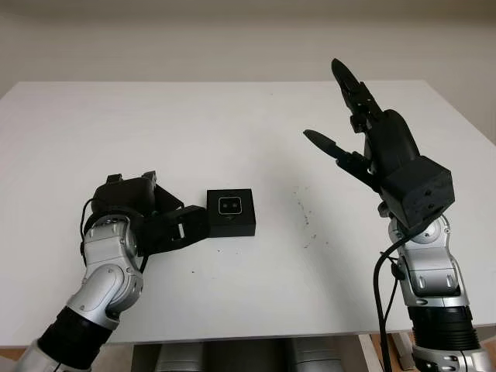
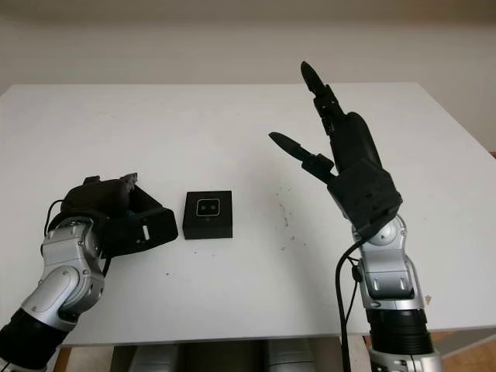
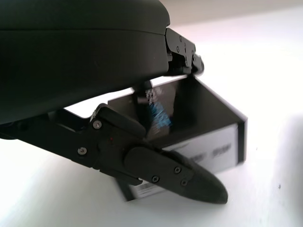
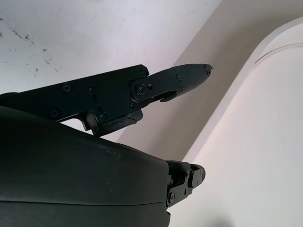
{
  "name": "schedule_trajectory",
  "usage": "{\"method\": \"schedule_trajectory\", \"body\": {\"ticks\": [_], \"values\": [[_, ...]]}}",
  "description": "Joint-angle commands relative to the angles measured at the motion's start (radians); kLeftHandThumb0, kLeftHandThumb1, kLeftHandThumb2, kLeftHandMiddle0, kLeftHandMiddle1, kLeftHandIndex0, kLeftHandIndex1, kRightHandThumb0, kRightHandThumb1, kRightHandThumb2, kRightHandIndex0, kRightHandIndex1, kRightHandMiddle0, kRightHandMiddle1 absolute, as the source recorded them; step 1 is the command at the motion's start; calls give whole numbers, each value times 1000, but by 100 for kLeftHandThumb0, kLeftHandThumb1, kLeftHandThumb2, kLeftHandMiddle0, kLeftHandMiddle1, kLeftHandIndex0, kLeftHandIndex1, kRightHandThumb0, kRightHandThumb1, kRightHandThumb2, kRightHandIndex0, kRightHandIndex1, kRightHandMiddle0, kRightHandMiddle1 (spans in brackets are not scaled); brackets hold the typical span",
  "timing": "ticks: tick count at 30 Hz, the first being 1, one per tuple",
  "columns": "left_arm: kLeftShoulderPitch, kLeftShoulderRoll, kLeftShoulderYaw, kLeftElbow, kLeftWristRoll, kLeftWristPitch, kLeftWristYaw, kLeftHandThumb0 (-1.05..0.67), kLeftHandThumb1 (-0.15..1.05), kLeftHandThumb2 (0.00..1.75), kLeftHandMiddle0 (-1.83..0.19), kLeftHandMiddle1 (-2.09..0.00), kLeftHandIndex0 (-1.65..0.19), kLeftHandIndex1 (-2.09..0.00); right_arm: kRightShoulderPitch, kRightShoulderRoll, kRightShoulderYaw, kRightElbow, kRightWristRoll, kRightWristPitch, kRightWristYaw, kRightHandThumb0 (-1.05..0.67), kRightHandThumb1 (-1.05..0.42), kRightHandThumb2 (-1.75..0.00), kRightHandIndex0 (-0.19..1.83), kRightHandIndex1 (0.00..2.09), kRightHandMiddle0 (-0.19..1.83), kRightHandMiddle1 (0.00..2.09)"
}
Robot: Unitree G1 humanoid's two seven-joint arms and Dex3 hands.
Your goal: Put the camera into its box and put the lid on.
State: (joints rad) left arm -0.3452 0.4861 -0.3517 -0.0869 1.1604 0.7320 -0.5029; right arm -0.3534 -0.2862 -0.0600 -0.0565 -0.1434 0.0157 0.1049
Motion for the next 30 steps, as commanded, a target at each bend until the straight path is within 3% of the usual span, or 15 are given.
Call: {"method": "schedule_trajectory", "body": {"ticks": [1,4,6,9,11,15,22,25,30], "values": [[7,-2,22,6,-18,-33,55,-26,90,5,-9,-196,-26,-70,7,-4,-2,-30,-6,7,-7,-57,-105,-9,4,7,15,11],[31,-2,77,-18,-91,-110,161,-17,92,6,-9,-208,2,-157,12,-2,3,-38,-16,14,-12,-57,-105,-9,5,7,17,13],[36,7,107,-32,-136,-150,185,-13,93,6,-7,-209,11,-183,14,-1,4,-41,-16,15,-11,-57,-105,-9,5,7,18,13],[30,29,156,-72,-205,-200,172,-9,96,6,-7,-183,-9,-151,15,3,3,-42,-5,16,-6,-54,-105,-9,5,6,18,13],[22,41,197,-119,-260,-229,156,-7,96,5,-10,-172,-16,-143,16,1,4,-44,-6,21,-5,-53,-105,-9,5,6,18,13],[4,53,251,-197,-328,-247,126,-6,97,5,-10,-167,-10,-158,19,5,8,-55,-8,44,-8,-53,-105,-9,4,6,18,13],[-37,116,299,-254,-405,-301,69,-10,97,5,-19,-155,-11,-148,27,11,12,-59,-2,57,-8,-55,-105,-11,2,5,18,12],[-67,159,310,-243,-450,-345,29,-11,95,5,-22,-156,-16,-146,27,14,15,-60,-8,56,-15,-55,-105,-11,3,5,17,12],[-182,216,285,-173,-566,-366,-143,-14,92,5,-26,-145,-20,-146,18,26,21,-53,-25,57,-40,-55,-105,-10,3,5,17,11]]}}
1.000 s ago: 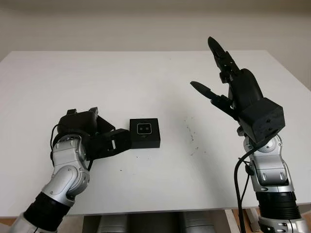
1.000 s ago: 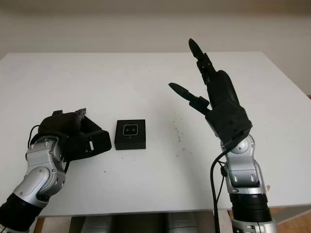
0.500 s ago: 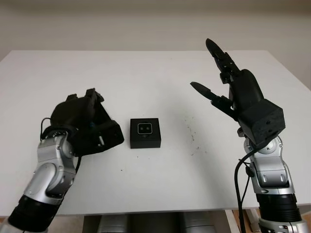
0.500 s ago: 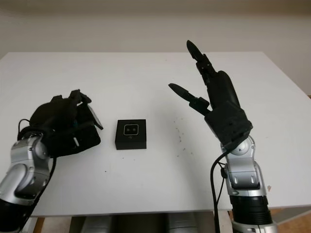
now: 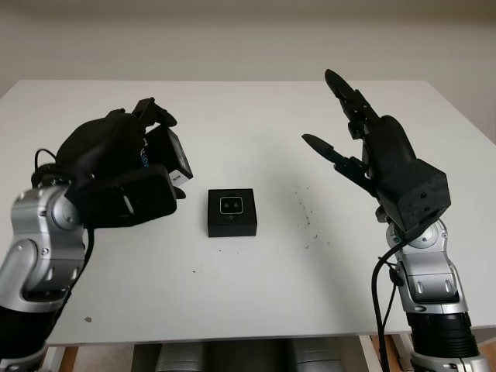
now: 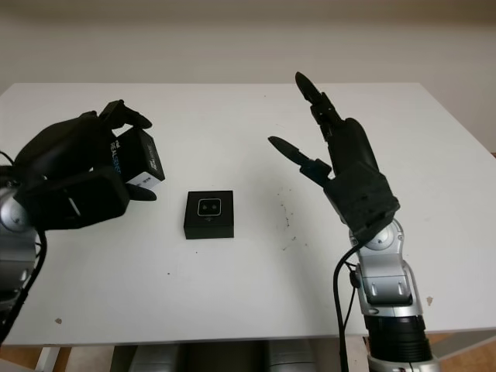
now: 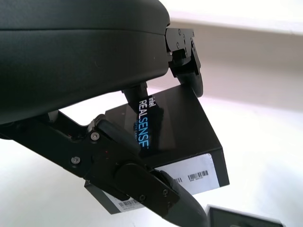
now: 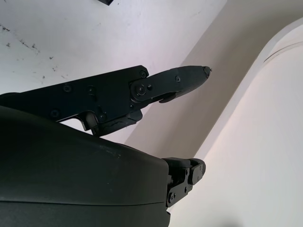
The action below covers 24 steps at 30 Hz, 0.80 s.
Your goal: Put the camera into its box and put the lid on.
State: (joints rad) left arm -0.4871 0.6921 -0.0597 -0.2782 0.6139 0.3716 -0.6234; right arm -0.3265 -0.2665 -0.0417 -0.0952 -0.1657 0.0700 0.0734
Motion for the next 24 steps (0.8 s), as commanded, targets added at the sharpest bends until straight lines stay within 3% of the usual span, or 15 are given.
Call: {"method": "schedule_trajectory", "body": {"ticks": [1,4,8,14,18,24], "values": [[-58,10,-14,34,-42,-4,-47,-14,92,5,-26,-145,-19,-148,-10,7,6,-14,-12,4,-14,-55,-105,-10,3,5,17,10],[-95,-6,-40,78,-91,-5,-81,-10,92,5,-23,-154,-14,-163,-14,12,13,-21,-33,16,-29,-56,-105,-11,3,5,14,9],[-130,-40,-87,114,-137,7,-107,-9,92,5,-25,-155,-14,-167,-20,20,12,-15,-36,2,-46,-60,-105,-18,2,5,8,6],[-144,-59,-148,161,-152,-24,-110,-12,91,5,-27,-154,-16,-167,-31,44,0,-25,-3,44,-54,-67,-105,-28,-4,2,1,2],[-142,-86,-172,166,-160,3,-115,-10,93,6,-21,-150,-15,-154,-34,50,-5,-40,11,85,-49,-70,-105,-31,-7,1,-2,2],[-112,-103,-198,184,-138,-79,-42,-8,94,6,-16,-156,-14,-156,-26,45,-3,-49,6,95,-48,-69,-105,-32,-7,3,-2,3]]}}
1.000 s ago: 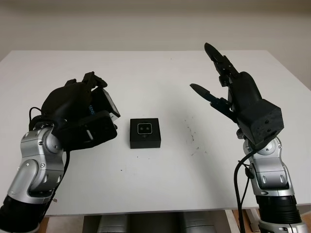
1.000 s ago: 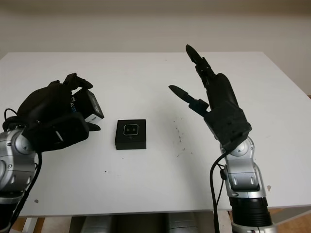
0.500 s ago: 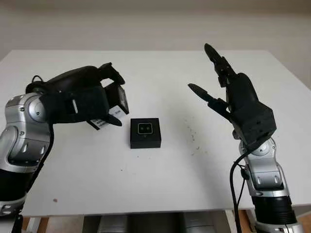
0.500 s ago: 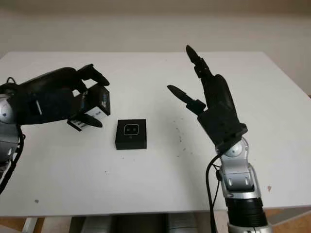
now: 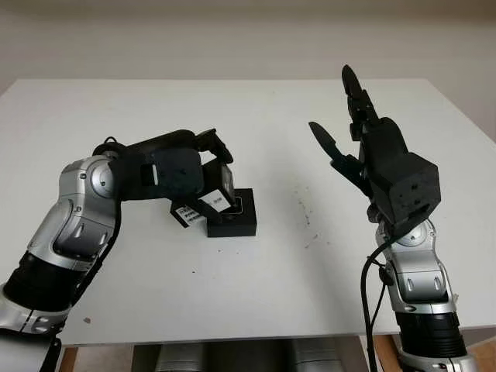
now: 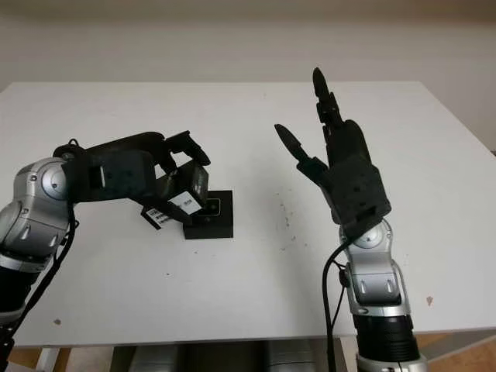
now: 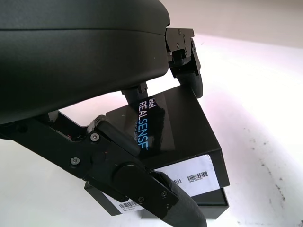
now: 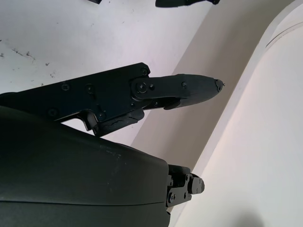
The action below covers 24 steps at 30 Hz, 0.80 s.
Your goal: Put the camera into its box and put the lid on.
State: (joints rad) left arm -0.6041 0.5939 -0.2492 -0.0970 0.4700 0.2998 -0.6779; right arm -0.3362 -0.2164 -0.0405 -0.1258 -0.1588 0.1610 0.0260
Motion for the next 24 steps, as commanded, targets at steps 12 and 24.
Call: {"method": "schedule_trajectory", "body": {"ticks": [12,24], "values": [[19,-42,-99,21,170,-17,108,-5,94,5,-11,-178,-6,-173,5,-4,3,-19,-17,-20,-5,-69,-105,-30,-6,4,-2,4],[12,-49,-104,57,202,-67,113,-5,95,5,-5,-184,-2,-178,10,-2,14,-15,-27,-25,-5,-70,-105,-28,-8,4,-2,5]]}}
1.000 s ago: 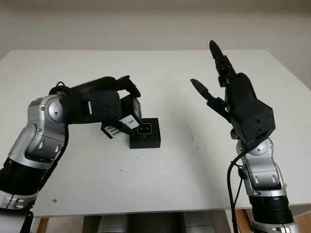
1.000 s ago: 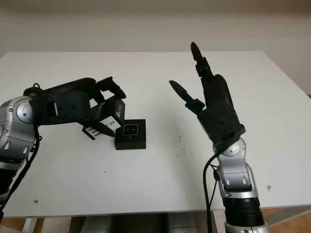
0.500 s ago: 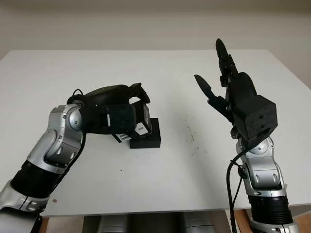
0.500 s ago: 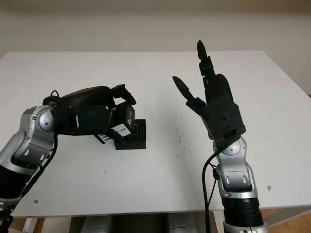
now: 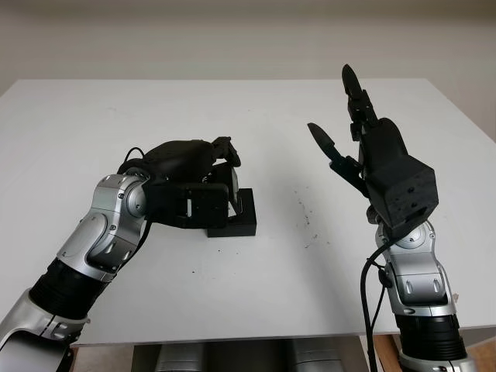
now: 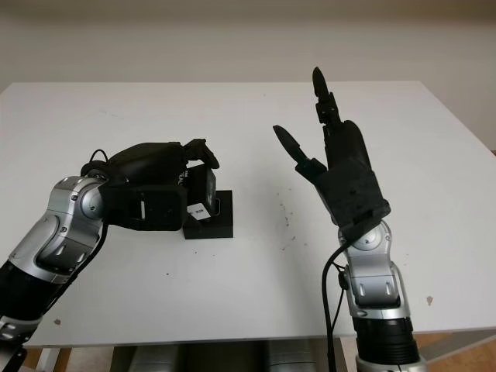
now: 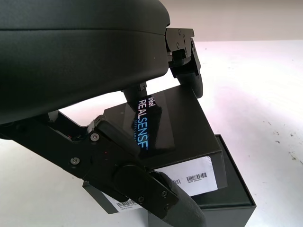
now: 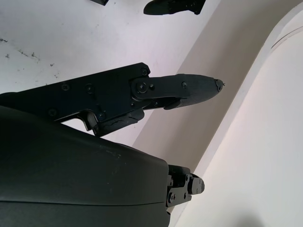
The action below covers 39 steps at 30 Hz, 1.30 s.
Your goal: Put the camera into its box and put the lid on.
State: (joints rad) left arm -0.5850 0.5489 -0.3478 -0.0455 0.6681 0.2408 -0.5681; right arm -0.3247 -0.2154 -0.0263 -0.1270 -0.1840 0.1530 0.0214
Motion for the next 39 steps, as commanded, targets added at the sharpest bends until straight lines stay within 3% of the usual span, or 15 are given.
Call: {"method": "schedule_trajectory", "body": {"ticks": [1,22,31,39], "values": [[-8,-5,-4,7,4,-13,5,-6,95,5,-6,-182,-2,-177,-2,-3,1,-13,-2,-19,0,-71,-105,-28,-8,4,-2,5],[-63,-77,-19,110,-15,-39,-20,-9,94,5,-16,-170,-13,-162,15,5,5,-17,-5,-40,-14,-70,-105,-27,-7,5,-1,5],[-81,-111,-40,110,10,-50,7,-9,91,5,-17,-181,-17,-164,17,8,17,-9,-5,-58,-16,-67,-105,-28,-7,5,-2,5],[-93,-117,-47,136,15,-95,19,-9,89,5,-16,-196,-15,-182,24,21,24,-13,-13,-54,-30,-67,-105,-27,-7,6,-2,5]]}}
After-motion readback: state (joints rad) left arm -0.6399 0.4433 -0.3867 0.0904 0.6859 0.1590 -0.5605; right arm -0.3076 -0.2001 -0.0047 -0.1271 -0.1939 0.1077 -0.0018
